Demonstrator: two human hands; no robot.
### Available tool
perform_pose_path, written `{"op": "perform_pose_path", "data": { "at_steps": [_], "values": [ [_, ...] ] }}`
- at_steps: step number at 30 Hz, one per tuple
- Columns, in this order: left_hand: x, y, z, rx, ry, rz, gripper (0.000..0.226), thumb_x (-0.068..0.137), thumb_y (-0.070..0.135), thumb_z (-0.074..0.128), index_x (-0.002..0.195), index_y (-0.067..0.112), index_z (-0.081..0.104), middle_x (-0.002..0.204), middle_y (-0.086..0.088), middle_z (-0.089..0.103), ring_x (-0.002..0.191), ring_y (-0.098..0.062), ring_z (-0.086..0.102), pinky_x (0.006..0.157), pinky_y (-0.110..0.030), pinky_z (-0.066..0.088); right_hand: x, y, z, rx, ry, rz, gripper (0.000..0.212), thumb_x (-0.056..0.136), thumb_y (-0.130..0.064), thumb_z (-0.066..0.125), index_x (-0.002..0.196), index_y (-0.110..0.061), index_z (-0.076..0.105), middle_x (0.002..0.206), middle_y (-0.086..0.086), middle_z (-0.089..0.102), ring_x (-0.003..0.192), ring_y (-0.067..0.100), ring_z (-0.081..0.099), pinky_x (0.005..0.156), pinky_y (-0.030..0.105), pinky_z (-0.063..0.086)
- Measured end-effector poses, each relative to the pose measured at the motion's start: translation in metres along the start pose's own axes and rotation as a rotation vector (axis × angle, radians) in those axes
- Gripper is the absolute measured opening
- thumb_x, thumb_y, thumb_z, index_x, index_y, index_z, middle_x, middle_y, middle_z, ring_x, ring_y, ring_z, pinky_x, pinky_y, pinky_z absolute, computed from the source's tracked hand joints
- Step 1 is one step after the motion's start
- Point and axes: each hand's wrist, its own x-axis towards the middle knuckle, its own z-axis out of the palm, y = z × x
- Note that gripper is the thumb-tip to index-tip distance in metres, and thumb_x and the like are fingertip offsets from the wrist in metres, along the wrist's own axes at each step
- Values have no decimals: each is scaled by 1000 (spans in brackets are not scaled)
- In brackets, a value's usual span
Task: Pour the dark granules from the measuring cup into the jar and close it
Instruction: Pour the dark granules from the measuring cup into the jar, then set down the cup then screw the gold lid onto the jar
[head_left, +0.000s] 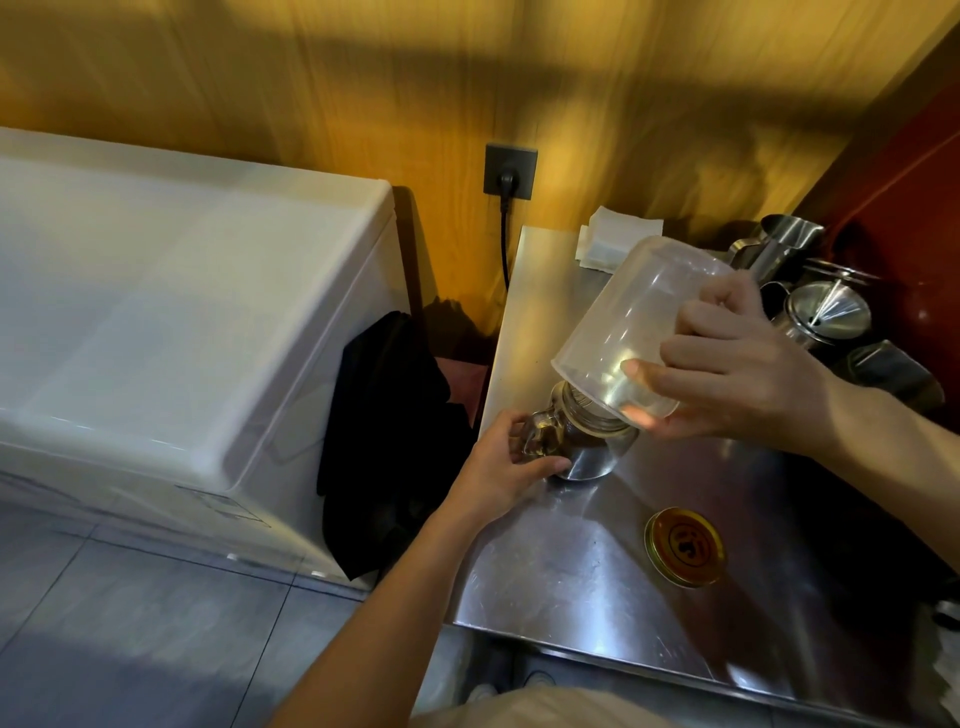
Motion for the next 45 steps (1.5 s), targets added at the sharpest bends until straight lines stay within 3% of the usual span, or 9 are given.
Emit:
{"op": "perform_pose_path", "data": {
  "at_steps": [10, 15, 18, 23, 26, 29, 33, 38, 45],
  "values": [
    [-2, 3, 1, 58, 15, -13, 50, 66, 42, 81, 101, 48, 45, 113, 9, 60, 109, -16, 58, 95, -35, 51, -1, -5, -1, -15, 40, 41, 22, 81, -24, 69, 80, -4, 63, 56, 6, 52, 67, 19, 36, 70, 37, 29],
    [-2, 7, 1, 101, 43, 10, 61, 64, 44, 81, 114, 33, 47, 118, 1, 61, 111, -17, 57, 99, -42, 47, -3, -8, -3, -3, 88, 174, 28, 80, -28, 68, 72, -1, 70, 51, 6, 52, 64, 19, 34, 68, 36, 29],
    [-1, 9, -1, 109, 78, -3, 69, 61, 47, 82, 119, 32, 47, 118, 8, 54, 114, -13, 52, 97, -30, 43, -9, -10, -4, 3, 129, 353, 31, 80, -28, 66, 73, 2, 70, 52, 11, 55, 64, 22, 39, 67, 38, 30],
    [-1, 17, -2, 114, 86, 16, 72, 58, 54, 81, 117, 44, 43, 110, 24, 47, 101, 8, 46, 78, -9, 33, -25, -24, 0, 151, 239, 889, 35, 75, -33, 62, 84, 1, 66, 73, 12, 61, 74, 12, 42, 68, 38, 36],
    [-2, 22, 0, 86, 63, 26, 68, 56, 52, 82, 111, 52, 42, 111, 28, 48, 101, 11, 46, 77, -6, 35, -40, -32, 6, 376, 406, 1259, 25, 72, -44, 59, 87, -24, 59, 82, -1, 53, 71, 7, 45, 64, 16, 38],
    [-4, 29, 3, 81, 51, 47, 61, 53, 54, 81, 101, 62, 43, 106, 34, 50, 98, 21, 48, 72, 0, 40, -57, -36, 15, 494, 559, 1443, 19, 75, -53, 59, 75, -40, 46, 71, -9, 47, 61, -2, 46, 54, 10, 39],
    [-3, 31, 7, 68, 41, 73, 74, 54, 53, 84, 116, 48, 44, 118, 22, 53, 113, -1, 51, 87, -14, 41, -81, -37, 34, 453, 695, 1736, 32, 73, -64, 50, 73, -33, 44, 70, -5, 49, 52, -7, 47, 47, 10, 39],
    [-1, 32, 9, 85, 40, 82, 80, 58, 46, 84, 125, 32, 43, 131, 0, 51, 121, -16, 50, 101, -36, 44, -108, -50, 52, 425, 674, 1834, 38, 90, -47, 42, 84, -10, 41, 78, 8, 50, 63, 9, 51, 46, 10, 40],
    [1, 35, 12, 123, 35, 82, 69, 62, 42, 83, 113, 49, 38, 129, 7, 48, 118, -7, 47, 82, -7, 37, -120, -70, 55, 460, 609, 1865, 27, 93, -37, 43, 90, -11, 39, 80, 1, 49, 69, 9, 50, 55, 22, 39]
  ]
}}
